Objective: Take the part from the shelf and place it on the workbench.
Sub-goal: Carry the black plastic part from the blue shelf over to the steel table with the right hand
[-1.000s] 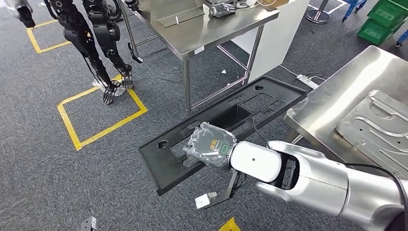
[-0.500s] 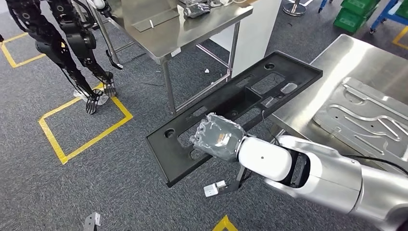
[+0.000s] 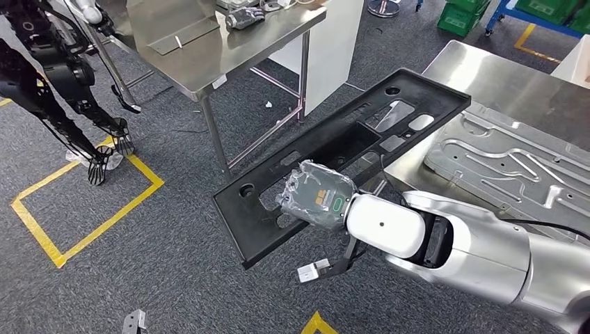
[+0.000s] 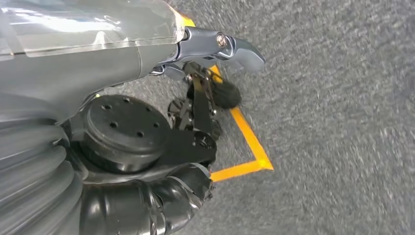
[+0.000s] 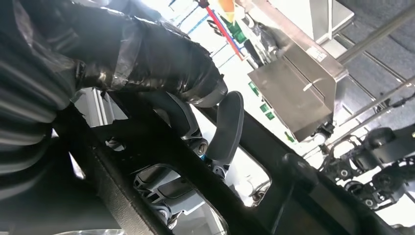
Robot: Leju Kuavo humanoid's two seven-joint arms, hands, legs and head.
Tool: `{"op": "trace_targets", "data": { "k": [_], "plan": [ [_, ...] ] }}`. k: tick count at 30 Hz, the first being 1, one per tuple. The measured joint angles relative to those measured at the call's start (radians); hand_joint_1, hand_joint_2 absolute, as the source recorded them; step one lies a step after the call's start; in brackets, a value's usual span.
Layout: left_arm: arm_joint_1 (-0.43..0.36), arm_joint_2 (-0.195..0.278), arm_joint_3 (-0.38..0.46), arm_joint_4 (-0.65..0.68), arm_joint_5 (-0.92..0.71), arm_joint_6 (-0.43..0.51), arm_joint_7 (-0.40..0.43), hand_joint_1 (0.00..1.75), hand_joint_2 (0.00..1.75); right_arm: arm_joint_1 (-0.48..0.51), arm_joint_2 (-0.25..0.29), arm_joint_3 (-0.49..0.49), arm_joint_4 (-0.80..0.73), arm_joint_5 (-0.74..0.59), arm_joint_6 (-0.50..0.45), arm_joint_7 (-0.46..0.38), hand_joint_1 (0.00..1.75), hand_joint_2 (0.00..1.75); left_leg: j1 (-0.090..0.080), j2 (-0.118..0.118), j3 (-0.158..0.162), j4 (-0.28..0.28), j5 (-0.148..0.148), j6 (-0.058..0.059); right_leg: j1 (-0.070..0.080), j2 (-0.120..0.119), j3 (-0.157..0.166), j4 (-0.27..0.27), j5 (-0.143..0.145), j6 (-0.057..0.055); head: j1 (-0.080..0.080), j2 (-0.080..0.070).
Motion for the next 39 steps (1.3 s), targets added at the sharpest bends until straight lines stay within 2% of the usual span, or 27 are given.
{"op": "trace_targets", "data": {
  "k": [1,3,4,5,6,7,8,10,12,13,15,17,19,20,21,22,24,25,26,27,29,31,33,35,36,37,39],
  "plan": [
    [0.001,0.0,0.0,0.0,0.001,0.004,0.006,0.0,1.75,0.0,-0.004,0.0,0.001,0.0,-0.002,0.0,1.75,1.75,0.002,0.007,0.004,-0.005,0.002,0.005,-0.001,-0.017,-0.016,0.034,-0.019,0.006,0.001,0.0],
    [0.005,0.0,0.001,-0.001,0.004,0.013,0.02,0.0,1.75,0.003,-0.01,0.001,0.002,-0.002,-0.008,-0.001,1.75,1.75,0.002,0.021,0.007,-0.009,0.0,0.011,-0.005,-0.052,-0.077,0.153,-0.074,0.018,0.002,0.0],
    [0.008,0.0,0.001,-0.002,0.006,0.018,0.026,0.0,1.75,0.007,-0.011,0.001,0.003,-0.002,-0.011,-0.001,1.75,1.75,0.002,0.029,0.008,-0.009,-0.001,0.012,-0.008,-0.06,-0.109,0.21,-0.092,0.021,0.002,0.0],
    [0.01,0.0,0.0,-0.002,0.007,0.021,0.031,0.0,1.75,0.012,-0.013,0.002,0.003,-0.003,-0.013,-0.002,1.75,1.75,0.002,0.036,0.009,-0.009,-0.003,0.013,-0.011,-0.064,-0.128,0.241,-0.093,0.024,0.002,0.0],
    [0.011,0.0,0.0,-0.003,0.008,0.023,0.033,0.0,1.75,0.016,-0.015,0.002,0.004,-0.003,-0.014,-0.002,1.75,1.75,0.002,0.042,0.012,-0.008,-0.006,0.012,-0.013,-0.067,-0.128,0.233,-0.076,0.024,0.002,0.0],
    [0.012,0.0,-0.001,-0.003,0.008,0.024,0.035,0.0,1.75,0.018,-0.017,0.002,0.004,-0.003,-0.015,-0.002,1.75,1.75,0.002,0.048,0.016,-0.008,-0.009,0.01,-0.014,-0.071,-0.107,0.186,-0.042,0.023,0.002,0.0],
    [0.013,0.0,-0.002,-0.004,0.008,0.025,0.035,0.0,1.75,0.019,-0.018,0.002,0.005,-0.004,-0.015,-0.002,1.75,1.75,0.002,0.053,0.021,-0.009,-0.012,0.008,-0.013,-0.082,-0.073,0.114,-0.007,0.019,0.002,0.0],
    [0.015,-0.001,-0.004,-0.006,0.009,0.026,0.035,0.0,1.75,0.017,-0.02,0.002,0.006,-0.003,-0.016,-0.002,1.75,1.75,-0.002,0.063,0.03,-0.01,-0.019,-0.001,-0.003,-0.104,-0.015,0.0,0.032,0.008,0.002,0.0],
    [0.016,-0.001,-0.005,-0.008,0.009,0.026,0.036,0.0,1.75,0.017,-0.021,0.002,0.007,-0.003,-0.017,-0.002,1.75,1.75,-0.005,0.075,0.035,-0.013,-0.023,-0.011,0.007,-0.105,-0.001,-0.027,0.031,-0.003,0.0,0.0],
    [0.015,-0.001,-0.006,-0.008,0.009,0.026,0.036,0.0,1.75,0.017,-0.022,0.002,0.008,-0.004,-0.017,-0.002,1.75,1.75,-0.006,0.081,0.039,-0.015,-0.024,-0.017,0.006,-0.097,0.0,-0.03,0.032,-0.008,0.0,0.0],
    [0.016,-0.001,-0.008,-0.011,0.009,0.026,0.036,0.0,1.75,0.017,-0.025,0.002,0.009,-0.004,-0.017,-0.002,1.75,1.75,-0.004,0.073,0.038,0.002,-0.042,-0.027,0.002,-0.084,0.008,-0.041,0.035,-0.023,-0.001,0.0],
    [0.018,-0.001,-0.01,-0.013,0.009,0.026,0.036,0.0,1.75,0.016,-0.025,0.002,0.01,-0.003,-0.017,-0.001,1.75,1.75,-0.002,0.046,0.0,0.089,-0.091,-0.03,-0.002,-0.073,0.016,-0.049,0.037,-0.036,-0.003,0.0],
    [0.019,0.0,-0.01,-0.014,0.009,0.026,0.036,0.0,1.75,0.019,-0.025,0.003,0.01,-0.003,-0.017,-0.001,1.75,1.75,-0.002,0.032,-0.069,0.218,-0.142,-0.032,0.0,-0.059,0.017,-0.049,0.036,-0.042,-0.005,0.0],
    [0.019,0.0,-0.01,-0.014,0.009,0.026,0.036,0.0,1.75,0.021,-0.025,0.004,0.011,-0.004,-0.017,-0.001,1.75,1.75,-0.002,0.03,-0.094,0.258,-0.146,-0.032,0.002,-0.05,0.017,-0.047,0.035,-0.043,-0.006,0.0],
    [0.019,0.0,-0.01,-0.014,0.009,0.027,0.036,0.0,1.75,0.023,-0.025,0.004,0.011,-0.004,-0.017,-0.002,1.75,1.75,-0.003,0.029,-0.105,0.265,-0.133,-0.032,0.004,-0.042,0.018,-0.046,0.034,-0.044,-0.006,0.0],
    [0.02,0.0,-0.01,-0.014,0.009,0.027,0.036,0.0,1.75,0.024,-0.025,0.005,0.012,-0.004,-0.017,-0.002,1.75,1.75,-0.003,0.027,-0.094,0.229,-0.1,-0.029,0.006,-0.033,0.019,-0.043,0.032,-0.043,-0.006,0.0],
    [0.021,0.001,-0.01,-0.015,0.01,0.031,0.039,0.0,1.75,0.023,-0.025,0.005,0.012,-0.004,-0.018,-0.002,1.75,1.75,-0.003,0.008,-0.04,0.097,-0.027,-0.018,0.009,-0.016,0.02,-0.036,0.027,-0.04,-0.005,0.0],
    [0.023,0.002,-0.01,-0.016,0.01,0.035,0.043,0.0,1.75,0.023,-0.025,0.005,0.013,-0.004,-0.018,-0.002,1.75,1.75,-0.004,-0.004,-0.016,0.04,-0.006,-0.014,0.009,-0.007,0.018,-0.031,0.024,-0.037,-0.005,0.0],
    [0.026,0.002,-0.012,-0.021,0.013,0.04,0.05,0.0,1.75,0.024,-0.025,0.005,0.014,-0.004,-0.02,-0.003,1.75,1.75,-0.005,-0.013,-0.002,0.009,0.0,-0.01,0.008,-0.001,0.015,-0.028,0.023,-0.032,-0.004,0.0],
    [0.03,0.003,-0.016,-0.027,0.015,0.044,0.057,0.0,1.75,0.026,-0.025,0.005,0.015,-0.005,-0.023,-0.004,1.75,1.75,-0.007,-0.016,0.002,0.001,-0.003,-0.007,0.007,0.005,0.012,-0.028,0.024,-0.026,-0.005,0.0],
    [0.039,0.002,-0.024,-0.046,0.022,0.05,0.07,0.0,1.75,0.03,-0.027,0.004,0.017,-0.005,-0.03,-0.005,1.75,1.75,-0.007,-0.003,0.007,-0.01,0.003,0.0,0.004,0.012,0.009,-0.028,0.025,-0.014,-0.005,0.0],
    [0.045,0.001,-0.032,-0.061,0.026,0.053,0.075,0.0,1.75,0.03,-0.031,0.003,0.019,-0.006,-0.036,-0.005,1.75,1.75,-0.001,0.011,0.013,-0.022,0.009,0.011,0.005,-0.011,-0.006,0.005,0.002,-0.004,-0.002,0.0],
    [0.049,0.0,-0.036,-0.068,0.027,0.055,0.075,0.0,1.75,0.031,-0.034,0.001,0.021,-0.006,-0.038,-0.005,1.75,1.75,0.001,0.024,0.015,-0.027,0.011,0.017,0.0,-0.045,-0.055,0.105,-0.052,0.006,0.001,0.0],
    [0.05,0.0,-0.038,-0.07,0.027,0.054,0.075,0.0,1.75,0.038,-0.035,0.001,0.023,-0.006,-0.039,-0.006,1.75,1.75,0.001,0.038,0.016,-0.026,0.009,0.017,-0.011,-0.059,-0.112,0.214,-0.089,0.017,0.003,0.0],
    [0.05,0.0,-0.039,-0.07,0.029,0.052,0.073,0.0,1.75,0.041,-0.035,0.001,0.024,-0.006,-0.038,-0.006,1.75,1.75,0.002,0.045,0.017,-0.026,0.008,0.016,-0.016,-0.063,-0.121,0.23,-0.083,0.022,0.003,0.0],
    [0.05,0.0,-0.041,-0.07,0.031,0.05,0.068,0.0,1.75,0.043,-0.036,0.001,0.025,-0.006,-0.038,-0.006,1.75,1.75,0.004,0.051,0.018,-0.025,0.006,0.013,-0.021,-0.067,-0.11,0.204,-0.059,0.026,0.003,0.0],
    [0.045,-0.001,-0.048,-0.068,0.04,0.047,0.047,0.0,1.75,0.036,-0.036,0.001,0.026,-0.009,-0.035,-0.006,1.75,1.75,0.006,0.062,0.024,-0.022,-0.001,0.004,-0.024,-0.091,-0.044,0.072,0.006,0.029,0.003,0.0]
  ]
}}
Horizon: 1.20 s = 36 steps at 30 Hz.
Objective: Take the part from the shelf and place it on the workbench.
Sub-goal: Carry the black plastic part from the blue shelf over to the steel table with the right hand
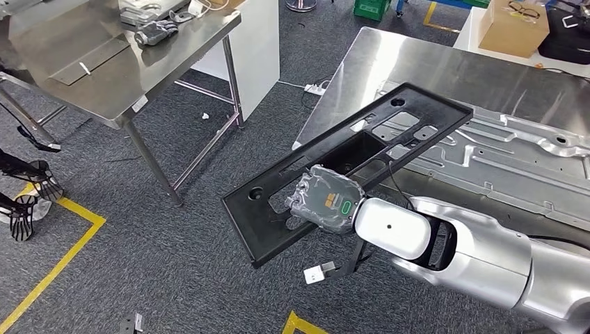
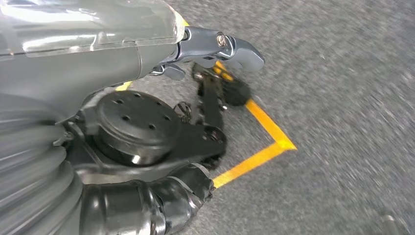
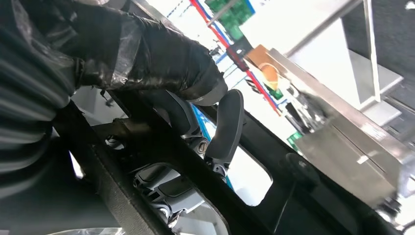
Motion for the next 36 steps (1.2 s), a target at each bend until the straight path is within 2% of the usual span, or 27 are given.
{"op": "trace_targets", "data": {
  "k": [2,3,5,7,8,10,11,12,13,14,15,16,17,18,20,22,23,25,26,27,28,29,30,32,33,34,36],
  "plan": [
    [-0.011,-0.001,-0.006,0.008,0.007,-0.002,-0.029,0.0,1.75,-0.012,0.002,0.0,0.001,-0.006,0.006,0.001,1.75,1.75,-0.003,0.008,0.004,0.002,-0.006,-0.012,0.006,-0.018,0.046,-0.095,0.028,-0.007,-0.001,0.0],
    [-0.018,-0.001,-0.007,0.015,0.009,-0.005,-0.042,0.0,1.75,-0.017,0.004,0.0,0.001,-0.008,0.011,0.001,1.75,1.75,-0.005,0.012,0.006,0.001,-0.007,-0.018,0.011,-0.018,0.051,-0.106,0.025,-0.013,-0.002,0.0],
    [-0.032,-0.001,-0.006,0.032,0.005,-0.016,-0.063,0.0,1.75,-0.025,0.005,0.0,0.001,-0.011,0.02,0.001,1.75,1.75,-0.005,0.021,0.011,-0.004,-0.01,-0.032,0.012,-0.001,0.051,-0.109,0.027,-0.027,-0.003,0.0],
    [-0.041,-0.002,-0.004,0.048,-0.001,-0.027,-0.077,0.0,1.75,-0.033,0.006,0.0,0.0,-0.011,0.026,0.001,1.75,1.75,-0.002,0.008,0.005,0.023,-0.034,-0.041,0.008,0.012,0.057,-0.118,0.03,-0.042,-0.004,0.0],
    [-0.044,-0.002,-0.002,0.055,-0.004,-0.03,-0.08,0.0,1.75,-0.038,0.006,0.001,0.0,-0.011,0.027,0.001,1.75,1.75,-0.001,-0.005,-0.014,0.065,-0.06,-0.043,0.006,0.018,0.06,-0.122,0.032,-0.049,-0.006,0.0],
    [-0.047,-0.002,0.001,0.064,-0.008,-0.031,-0.079,0.0,1.75,-0.042,0.007,0.004,-0.001,-0.011,0.032,0.001,1.75,1.75,-0.001,-0.027,-0.077,0.199,-0.124,-0.044,0.01,0.03,0.061,-0.122,0.03,-0.058,-0.008,0.0],
    [-0.047,-0.002,0.002,0.067,-0.008,-0.03,-0.077,0.0,1.75,-0.042,0.008,0.008,-0.001,-0.011,0.034,0.001,1.75,1.75,-0.002,-0.031,-0.109,0.258,-0.143,-0.044,0.013,0.039,0.061,-0.121,0.029,-0.06,-0.008,0.0],
    [-0.047,-0.002,0.002,0.069,-0.008,-0.029,-0.074,0.0,1.75,-0.042,0.008,0.012,0.0,-0.011,0.035,0.001,1.75,1.75,-0.002,-0.033,-0.127,0.287,-0.143,-0.043,0.016,0.048,0.062,-0.12,0.028,-0.062,-0.008,0.0],
    [-0.047,-0.002,0.003,0.071,-0.008,-0.027,-0.073,0.0,1.75,-0.042,0.008,0.016,0.0,-0.011,0.035,0.001,1.75,1.75,-0.002,-0.034,-0.127,0.277,-0.122,-0.04,0.019,0.057,0.062,-0.118,0.027,-0.062,-0.008,0.0],
    [-0.048,-0.002,0.003,0.073,-0.008,-0.026,-0.072,0.0,1.75,-0.042,0.008,0.019,0.0,-0.012,0.035,0.001,1.75,1.75,-0.003,-0.038,-0.108,0.229,-0.085,-0.036,0.021,0.067,0.064,-0.116,0.026,-0.062,-0.008,0.0],
    [-0.048,-0.001,0.004,0.075,-0.008,-0.023,-0.072,0.0,1.75,-0.042,0.008,0.02,0.0,-0.012,0.035,0.002,1.75,1.75,-0.004,-0.048,-0.08,0.16,-0.045,-0.029,0.022,0.076,0.065,-0.114,0.024,-0.061,-0.008,0.0],
    [-0.048,-0.001,0.005,0.077,-0.008,-0.021,-0.07,0.0,1.75,-0.043,0.009,0.02,0.0,-0.013,0.034,0.002,1.75,1.75,-0.004,-0.062,-0.052,0.093,-0.017,-0.023,0.024,0.084,0.064,-0.11,0.022,-0.058,-0.008,0.0],
    [-0.048,-0.001,0.006,0.078,-0.008,-0.017,-0.067,0.0,1.75,-0.042,0.009,0.02,0.001,-0.013,0.033,0.002,1.75,1.75,-0.006,-0.073,-0.031,0.046,-0.001,-0.018,0.025,0.091,0.062,-0.108,0.021,-0.054,-0.008,0.0],
    [-0.048,0.0,0.007,0.08,-0.008,-0.014,-0.062,0.0,1.75,-0.041,0.01,0.021,0.001,-0.015,0.032,0.002,1.75,1.75,-0.008,-0.082,-0.02,0.021,0.003,-0.014,0.024,0.097,0.059,-0.106,0.02,-0.049,-0.008,0.0],
    [-0.045,0.0,0.005,0.077,-0.005,-0.002,-0.045,0.0,1.75,-0.037,0.009,0.021,0.003,-0.018,0.026,0.002,1.75,1.75,-0.009,-0.076,-0.014,0.009,0.001,-0.009,0.021,0.11,0.055,-0.109,0.023,-0.036,-0.008,0.0],
    [-0.034,-0.001,-0.003,0.065,0.004,0.014,-0.022,0.0,1.75,-0.032,0.006,0.022,0.005,-0.021,0.016,0.002,1.75,1.75,-0.006,-0.06,-0.006,-0.005,0.008,0.0,0.021,0.096,0.048,-0.093,0.011,-0.026,-0.005,0.0],
    [-0.027,-0.002,-0.009,0.056,0.008,0.022,-0.013,0.0,1.75,-0.03,0.004,0.022,0.007,-0.021,0.011,0.002,1.75,1.75,-0.003,-0.051,-0.002,-0.011,0.01,0.005,0.021,0.078,0.031,-0.058,-0.01,-0.021,-0.003,0.0],
    [-0.017,-0.002,-0.017,0.044,0.013,0.031,-0.002,0.0,1.75,-0.025,0.003,0.023,0.011,-0.021,0.003,0.002,1.75,1.75,-0.005,-0.036,0.002,-0.015,0.01,0.011,0.016,0.041,-0.028,0.063,-0.069,-0.013,0.001,0.0],
    [-0.015,-0.002,-0.02,0.041,0.015,0.033,0.0,0.0,1.75,-0.021,0.003,0.024,0.014,-0.021,0.001,0.002,1.75,1.75,-0.005,-0.03,0.002,-0.015,0.009,0.012,0.012,0.033,-0.059,0.124,-0.09,-0.009,0.001,0.0],
    [-0.014,-0.002,-0.021,0.04,0.016,0.034,0.0,0.0,1.75,-0.016,0.003,0.025,0.015,-0.021,0.0,0.001,1.75,1.75,-0.005,-0.024,0.003,-0.015,0.008,0.011,0.009,0.029,-0.078,0.158,-0.096,-0.006,0.001,0.0],
    [-0.013,-0.002,-0.023,0.038,0.018,0.034,0.0,0.0,1.75,-0.012,0.003,0.026,0.017,-0.021,0.0,0.001,1.75,1.75,-0.005,-0.019,0.004,-0.014,0.006,0.01,0.006,0.027,-0.078,0.155,-0.083,-0.004,0.001,0.0],
    [-0.012,-0.002,-0.024,0.036,0.019,0.034,0.0,0.0,1.75,-0.009,0.002,0.026,0.018,-0.021,0.0,0.0,1.75,1.75,-0.004,-0.014,0.006,-0.012,0.003,0.008,0.004,0.023,-0.057,0.113,-0.054,-0.002,0.001,0.0],
    [-0.011,-0.002,-0.026,0.035,0.019,0.033,0.0,0.0,1.75,-0.009,0.002,0.026,0.019,-0.021,-0.001,0.0,1.75,1.75,-0.004,-0.009,0.008,-0.009,-0.001,0.004,0.002,0.014,-0.021,0.043,-0.019,-0.003,0.001,0.0],
    [-0.01,-0.002,-0.029,0.033,0.019,0.033,0.0,0.0,1.75,-0.01,0.003,0.026,0.021,-0.02,-0.001,0.0,1.75,1.75,-0.008,-0.001,0.012,-0.005,-0.009,-0.006,0.008,-0.005,0.041,-0.076,0.02,-0.01,0.001,0.0],
    [-0.01,-0.002,-0.03,0.033,0.019,0.033,-0.001,0.0,1.75,-0.011,0.003,0.026,0.021,-0.019,-0.002,-0.001,1.75,1.75,-0.01,0.002,0.013,-0.004,-0.011,-0.012,0.012,-0.01,0.054,-0.103,0.024,-0.015,0.0,0.0],
    [-0.009,-0.002,-0.031,0.032,0.019,0.033,-0.001,0.0,1.75,-0.01,0.003,0.026,0.022,-0.017,-0.003,-0.003,1.75,1.75,-0.012,0.006,0.014,-0.005,-0.012,-0.017,0.017,-0.007,0.055,-0.107,0.02,-0.021,-0.001,0.0],
    [-0.006,-0.002,-0.034,0.026,0.02,0.033,0.001,0.0,1.75,-0.011,0.002,0.026,0.023,-0.013,-0.005,-0.008,1.75,1.75,-0.011,0.009,0.016,-0.004,-0.016,-0.029,0.015,0.004,0.056,-0.111,0.023,-0.033,-0.001,0.0]
  ]
}}
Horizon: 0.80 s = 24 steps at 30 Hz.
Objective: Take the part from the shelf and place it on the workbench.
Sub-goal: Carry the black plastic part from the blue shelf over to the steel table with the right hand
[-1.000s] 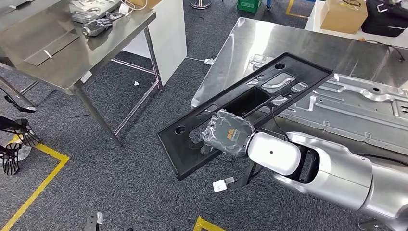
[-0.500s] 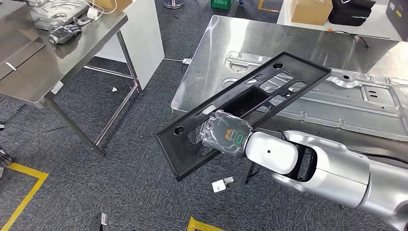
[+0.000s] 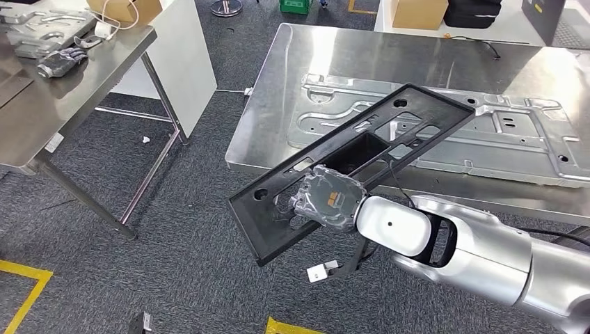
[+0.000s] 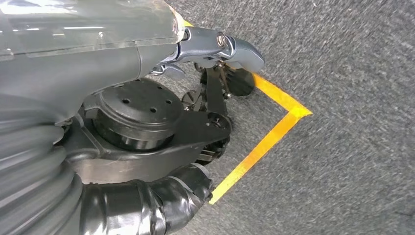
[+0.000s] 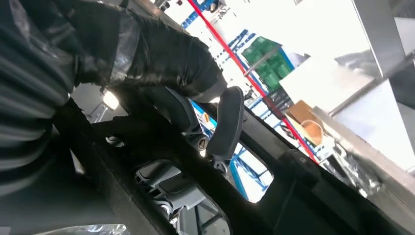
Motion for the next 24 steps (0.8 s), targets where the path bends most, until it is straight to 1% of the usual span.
{"op": "trace_targets", "data": {
  "k": [1,2,3,4,5,7,8,15,18,24],
  "plan": [
    [0.003,0.0,-0.002,-0.004,0.001,0.001,0.002,0.0,1.75,-0.001,-0.001,0.0,0.001,0.002,-0.001,-0.002,1.75,1.75,0.001,-0.004,-0.002,0.004,-0.005,-0.003,0.0,0.004,0.002,-0.002,0.001,-0.004,0.0,0.0],
    [0.005,0.0,-0.004,-0.009,0.001,0.002,0.004,0.0,1.75,-0.002,-0.001,0.0,0.001,0.003,-0.001,-0.003,1.75,1.75,0.002,-0.008,-0.002,0.003,-0.005,0.005,0.0,0.007,0.004,-0.002,0.0,-0.008,-0.002,0.0],
    [0.007,0.0,-0.005,-0.012,0.002,0.002,0.005,0.0,1.75,-0.002,-0.002,0.001,0.002,0.004,-0.001,-0.003,1.75,1.75,0.003,-0.013,-0.001,0.003,-0.009,0.016,0.001,0.01,0.005,-0.001,-0.001,-0.01,-0.004,0.0],
    [0.007,0.0,-0.006,-0.014,0.003,0.003,0.005,0.0,1.75,-0.002,-0.001,0.002,0.003,0.004,-0.001,-0.004,1.75,1.75,0.003,-0.014,0.001,0.0,-0.007,0.024,0.004,0.013,0.006,0.002,-0.004,-0.01,-0.005,0.0],
    [0.007,0.001,-0.006,-0.015,0.005,0.004,0.003,0.0,1.75,-0.002,-0.001,0.003,0.004,0.004,0.0,-0.004,1.75,1.75,0.004,-0.013,0.005,-0.006,-0.004,0.029,0.005,0.015,0.006,0.003,-0.006,-0.012,-0.006,0.0],
    [0.006,0.001,-0.007,-0.015,0.012,0.005,-0.006,0.0,1.75,-0.002,-0.001,0.006,0.005,0.004,0.0,-0.005,1.75,1.75,0.005,-0.012,0.008,-0.009,-0.003,0.018,0.006,0.017,0.007,0.004,-0.008,-0.014,-0.006,0.0],
    [0.006,0.001,-0.008,-0.015,0.016,0.007,-0.011,0.0,1.75,-0.002,-0.001,0.007,0.006,0.004,0.001,-0.005,1.75,1.75,0.005,-0.012,0.009,-0.011,-0.002,0.014,0.006,0.017,0.006,0.004,-0.008,-0.014,-0.006,0.0],
    [0.01,0.001,-0.011,-0.02,0.037,0.019,-0.021,0.0,1.75,-0.002,-0.002,0.008,0.01,0.004,0.006,-0.005,1.75,1.75,0.005,-0.013,0.014,-0.015,0.002,0.004,0.006,0.017,0.004,0.005,-0.008,-0.015,-0.006,0.0],
    [0.01,0.001,-0.013,-0.023,0.041,0.02,-0.015,0.0,1.75,-0.002,-0.002,0.008,0.011,0.004,0.009,-0.005,1.75,1.75,0.005,-0.013,0.014,-0.015,0.002,-0.003,0.006,0.016,0.005,0.005,-0.008,-0.015,-0.006,0.0],
    [0.011,0.001,-0.013,-0.023,0.041,0.017,-0.008,0.0,1.75,-0.002,-0.002,0.008,0.012,0.003,0.012,-0.005,1.75,1.75,0.004,-0.013,0.013,-0.014,0.001,-0.004,0.005,0.016,0.006,0.004,-0.007,-0.015,-0.006,0.0]
  ]
}}
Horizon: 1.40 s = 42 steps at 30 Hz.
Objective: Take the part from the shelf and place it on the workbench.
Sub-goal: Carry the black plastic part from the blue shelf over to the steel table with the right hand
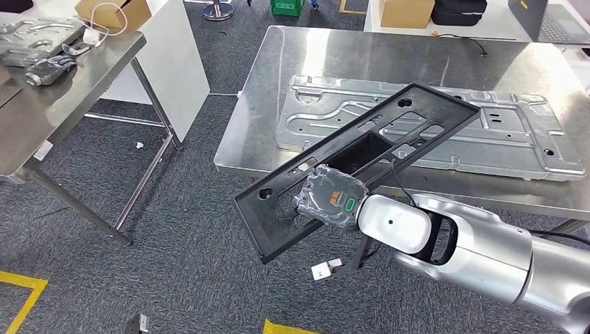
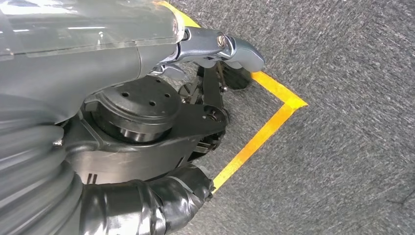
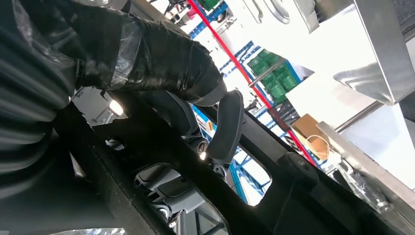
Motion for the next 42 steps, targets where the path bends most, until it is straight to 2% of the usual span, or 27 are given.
{"op": "trace_targets", "data": {
  "k": [2,4,7,12,13,14,15,16,17,18,19,20,22,23,25,27,29,30,31,33,34,35,36,37,39,40,42],
  "plan": [
    [0.002,0.0,0.0,-0.001,0.0,0.002,0.002,0.0,1.75,0.0,0.0,0.0,0.0,0.0,0.001,0.0,1.75,1.75,-0.002,0.0,-0.002,0.002,-0.002,0.002,-0.003,0.0,0.001,-0.003,0.002,0.004,0.0,0.0],
    [0.003,0.001,-0.001,-0.003,-0.003,0.005,0.007,0.0,1.75,0.0,0.0,0.0,0.0,0.0,0.003,0.0,1.75,1.75,-0.005,0.001,0.001,-0.013,-0.006,0.017,-0.007,-0.001,0.005,-0.001,0.017,0.014,-0.002,0.0],
    [0.006,0.001,-0.003,-0.007,-0.01,0.006,0.015,0.0,1.75,-0.003,0.0,0.0,0.001,-0.001,0.005,0.0,1.75,1.75,0.003,0.001,0.041,-0.062,-0.004,0.042,-0.009,0.001,-0.008,0.021,0.028,0.033,0.0,0.0],
    [0.007,0.001,-0.004,-0.008,-0.012,0.005,0.016,0.0,1.75,-0.008,-0.001,0.0,0.002,-0.001,0.004,0.0,1.75,1.75,0.007,0.001,0.062,-0.074,-0.001,0.047,-0.01,0.003,-0.025,0.048,0.011,0.039,0.004,0.0],
    [0.007,0.001,-0.004,-0.008,-0.012,0.005,0.016,0.0,1.75,-0.009,-0.001,0.0,0.002,-0.001,0.004,0.0,1.75,1.75,0.01,0.001,0.065,-0.074,-0.003,0.045,-0.013,0.004,-0.053,0.093,-0.008,0.043,0.005,0.0],
    [0.008,0.0,-0.005,-0.008,-0.012,0.004,0.017,0.0,1.75,-0.007,-0.001,0.0,0.003,-0.001,0.004,0.0,1.75,1.75,0.019,0.0,0.076,-0.074,-0.012,0.036,-0.023,0.004,-0.085,0.132,-0.016,0.055,0.005,0.0],
    [0.01,0.0,-0.006,-0.008,-0.012,0.004,0.018,0.0,1.75,-0.005,-0.001,0.001,0.004,-0.001,0.004,0.0,1.75,1.75,0.034,-0.001,0.093,-0.071,-0.026,0.019,-0.039,0.0,-0.102,0.133,-0.007,0.074,0.005,0.0],
    [0.013,0.0,-0.008,-0.008,-0.012,0.003,0.019,0.0,1.75,-0.002,-0.002,0.001,0.006,-0.001,0.004,0.0,1.75,1.75,0.046,-0.002,0.112,-0.067,-0.046,-0.003,-0.059,-0.01,-0.112,0.116,0.018,0.098,0.006,0.0],
    [0.016,0.001,-0.008,-0.008,-0.012,0.004,0.021,0.0,1.75,0.001,-0.005,0.002,0.008,-0.001,0.004,0.0,1.75,1.75,0.059,-0.003,0.129,-0.062,-0.066,-0.026,-0.072,-0.02,-0.1,0.06,0.048,0.113,0.009,0.0],
    [0.017,0.002,-0.009,-0.009,-0.011,0.005,0.022,0.0,1.75,0.001,-0.007,0.002,0.009,-0.001,0.004,0.0,1.75,1.75,0.062,0.0,0.138,-0.06,-0.081,-0.043,-0.076,-0.027,-0.082,0.014,0.065,0.113,0.011,0.0],
    [0.016,0.003,-0.011,-0.01,-0.011,0.006,0.022,0.0,1.75,0.003,-0.009,0.002,0.009,-0.001,0.004,0.0,1.75,1.75,0.061,0.002,0.147,-0.063,-0.091,-0.055,-0.076,-0.029,-0.08,0.004,0.065,0.102,0.011,0.0],
    [0.016,0.003,-0.012,-0.012,-0.011,0.006,0.022,0.0,1.75,0.004,-0.01,0.002,0.01,-0.001,0.005,0.0,1.75,1.75,0.062,0.003,0.155,-0.064,-0.091,-0.065,-0.072,-0.022,-0.081,0.012,0.047,0.081,0.009,0.0],
    [0.014,0.003,-0.016,-0.015,-0.011,0.005,0.022,0.0,1.75,0.003,-0.011,0.0,0.01,-0.001,0.005,0.001,1.75,1.75,0.068,0.001,0.146,-0.024,-0.063,-0.078,-0.067,-0.007,-0.065,0.017,0.03,0.052,-0.004,0.0],
    [0.013,0.003,-0.017,-0.016,-0.011,0.005,0.023,0.0,1.75,0.003,-0.012,0.001,0.011,-0.001,0.005,0.001,1.75,1.75,0.07,-0.003,0.115,0.034,-0.04,-0.077,-0.063,-0.003,-0.051,0.014,0.019,0.041,-0.009,0.0],
    [0.013,0.003,-0.019,-0.016,-0.011,0.005,0.023,0.0,1.75,0.004,-0.011,0.001,0.011,-0.001,0.004,0.002,1.75,1.75,0.063,-0.013,0.013,0.186,-0.035,-0.06,-0.052,0.005,-0.009,-0.002,-0.004,0.026,-0.017,0.0],
    [0.016,0.003,-0.019,-0.016,-0.011,0.005,0.023,0.0,1.75,0.009,-0.009,0.002,0.011,-0.001,0.004,0.001,1.75,1.75,0.041,-0.021,-0.091,0.284,-0.119,-0.038,-0.037,0.012,0.048,-0.025,-0.032,0.015,-0.022,0.0],
    [0.021,0.003,-0.019,-0.016,-0.011,0.005,0.023,0.0,1.75,0.012,-0.008,0.002,0.012,-0.001,0.004,0.0,1.75,1.75,0.017,-0.026,-0.155,0.277,-0.207,-0.01,-0.019,0.02,0.117,-0.049,-0.063,0.005,-0.023,0.0],
    [0.023,0.003,-0.019,-0.016,-0.011,0.005,0.023,0.0,1.75,0.013,-0.007,0.002,0.012,-0.001,0.004,0.0,1.75,1.75,0.006,-0.029,-0.173,0.239,-0.208,0.008,-0.01,0.023,0.152,-0.06,-0.081,0.002,-0.023,0.0],
    [0.025,0.003,-0.019,-0.016,-0.011,0.005,0.023,0.0,1.75,0.013,-0.006,0.002,0.012,-0.001,0.004,0.0,1.75,1.75,-0.006,-0.034,-0.184,0.183,-0.156,0.028,-0.002,0.025,0.184,-0.071,-0.099,-0.001,-0.023,0.0],
    [0.031,0.005,-0.018,-0.016,-0.01,0.008,0.025,0.0,1.75,0.014,-0.005,0.004,0.015,-0.001,0.005,0.0,1.75,1.75,-0.033,-0.051,-0.188,0.059,0.035,0.062,0.009,0.036,0.24,-0.086,-0.14,-0.001,-0.017,0.0],
    [0.034,0.006,-0.018,-0.017,-0.009,0.009,0.026,0.0,1.75,0.013,-0.002,0.003,0.016,-0.001,0.005,0.0,1.75,1.75,-0.044,-0.059,-0.18,0.018,0.108,0.071,0.011,0.043,0.267,-0.097,-0.163,0.0,-0.015,0.0],
    [0.035,0.007,-0.018,-0.019,-0.008,0.011,0.026,0.0,1.75,0.01,0.0,0.002,0.016,-0.001,0.006,0.0,1.75,1.75,-0.053,-0.064,-0.166,-0.004,0.137,0.073,0.011,0.049,0.296,-0.096,-0.174,0.002,-0.012,0.0],
    [0.033,0.007,-0.019,-0.02,-0.007,0.011,0.027,0.0,1.75,0.004,0.003,0.001,0.015,-0.002,0.006,0.0,1.75,1.75,-0.057,-0.066,-0.145,-0.009,0.124,0.073,0.01,0.053,0.314,-0.08,-0.17,0.004,-0.012,0.0],
    [0.029,0.006,-0.02,-0.021,-0.006,0.012,0.026,0.0,1.75,-0.005,0.006,0.0,0.014,-0.002,0.006,0.0,1.75,1.75,-0.059,-0.065,-0.12,-0.015,0.111,0.073,0.008,0.05,0.315,-0.04,-0.151,0.005,-0.014,0.0],
    [0.019,0.007,-0.021,-0.022,-0.004,0.01,0.023,0.0,1.75,-0.023,0.01,0.001,0.013,-0.001,0.006,0.0,1.75,1.75,-0.058,-0.061,-0.076,-0.024,0.091,0.084,0.006,0.034,0.251,0.103,-0.114,0.012,-0.016,0.0],
    [0.016,0.007,-0.021,-0.022,-0.004,0.009,0.021,0.0,1.75,-0.027,0.012,0.001,0.013,-0.001,0.007,-0.001,1.75,1.75,-0.056,-0.058,-0.059,-0.025,0.084,0.091,0.005,0.023,0.201,0.172,-0.128,0.016,-0.016,0.0],
    [0.015,0.007,-0.021,-0.022,-0.002,0.009,0.018,0.0,1.75,-0.024,0.014,0.002,0.013,-0.001,0.008,-0.003,1.75,1.75,-0.053,-0.052,-0.028,-0.024,0.069,0.099,0.003,0.01,0.115,0.251,-0.221,0.023,-0.016,0.001]
  ]
}}
